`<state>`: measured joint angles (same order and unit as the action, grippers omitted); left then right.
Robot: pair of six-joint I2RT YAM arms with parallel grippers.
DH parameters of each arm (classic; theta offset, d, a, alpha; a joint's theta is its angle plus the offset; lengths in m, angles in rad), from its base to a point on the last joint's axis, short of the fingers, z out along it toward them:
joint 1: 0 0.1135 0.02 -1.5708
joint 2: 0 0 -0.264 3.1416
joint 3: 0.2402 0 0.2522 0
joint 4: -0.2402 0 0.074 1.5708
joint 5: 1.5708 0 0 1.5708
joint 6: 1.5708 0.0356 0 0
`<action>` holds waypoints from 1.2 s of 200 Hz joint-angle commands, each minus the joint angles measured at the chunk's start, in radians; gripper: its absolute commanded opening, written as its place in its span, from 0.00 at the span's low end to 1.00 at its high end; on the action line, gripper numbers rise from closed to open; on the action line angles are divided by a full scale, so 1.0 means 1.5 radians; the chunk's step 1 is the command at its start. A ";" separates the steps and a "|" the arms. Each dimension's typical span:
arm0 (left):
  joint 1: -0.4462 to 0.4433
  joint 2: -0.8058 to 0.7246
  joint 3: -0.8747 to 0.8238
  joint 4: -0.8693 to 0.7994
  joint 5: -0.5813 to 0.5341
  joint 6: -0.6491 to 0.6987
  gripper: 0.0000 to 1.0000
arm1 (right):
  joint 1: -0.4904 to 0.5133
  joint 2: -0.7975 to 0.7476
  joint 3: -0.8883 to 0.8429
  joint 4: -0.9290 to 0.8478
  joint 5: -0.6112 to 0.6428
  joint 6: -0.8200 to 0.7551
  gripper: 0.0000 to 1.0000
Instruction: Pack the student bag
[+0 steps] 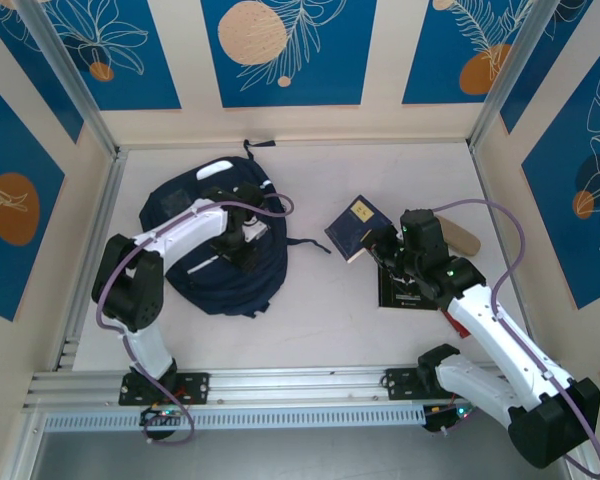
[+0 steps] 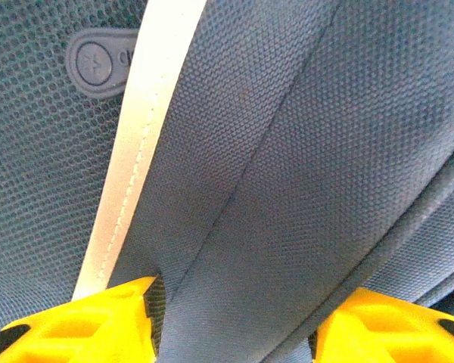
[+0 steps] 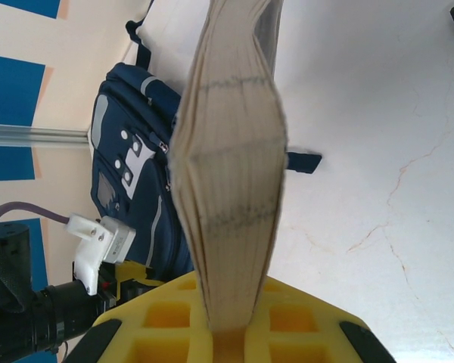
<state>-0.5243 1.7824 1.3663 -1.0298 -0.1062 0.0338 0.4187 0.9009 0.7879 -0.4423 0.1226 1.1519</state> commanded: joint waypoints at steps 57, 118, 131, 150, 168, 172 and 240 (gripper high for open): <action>0.002 -0.089 0.024 0.035 -0.081 -0.011 0.13 | -0.004 -0.017 -0.016 0.007 -0.005 0.003 0.08; 0.003 -0.222 0.037 0.092 -0.120 -0.040 0.00 | -0.007 -0.017 -0.030 0.023 -0.024 -0.028 0.07; 0.001 -0.251 0.040 0.118 -0.120 -0.055 0.00 | -0.007 -0.017 -0.038 0.061 -0.062 -0.052 0.07; 0.002 -0.282 0.050 0.152 -0.109 -0.082 0.00 | -0.007 -0.013 -0.052 0.134 -0.145 -0.080 0.07; 0.002 -0.295 0.062 0.180 -0.088 -0.101 0.00 | -0.003 -0.001 -0.065 0.200 -0.220 -0.085 0.07; 0.002 -0.297 0.065 0.185 -0.085 -0.104 0.00 | -0.002 0.002 -0.067 0.213 -0.233 -0.084 0.07; 0.001 -0.269 0.102 0.208 -0.077 -0.178 0.00 | 0.088 0.107 -0.063 0.316 -0.273 -0.051 0.06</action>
<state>-0.5255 1.3830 1.4429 -0.8360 -0.2462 -0.1677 0.5060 1.0096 0.6899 -0.0830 -0.2382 1.0653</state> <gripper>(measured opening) 0.042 0.121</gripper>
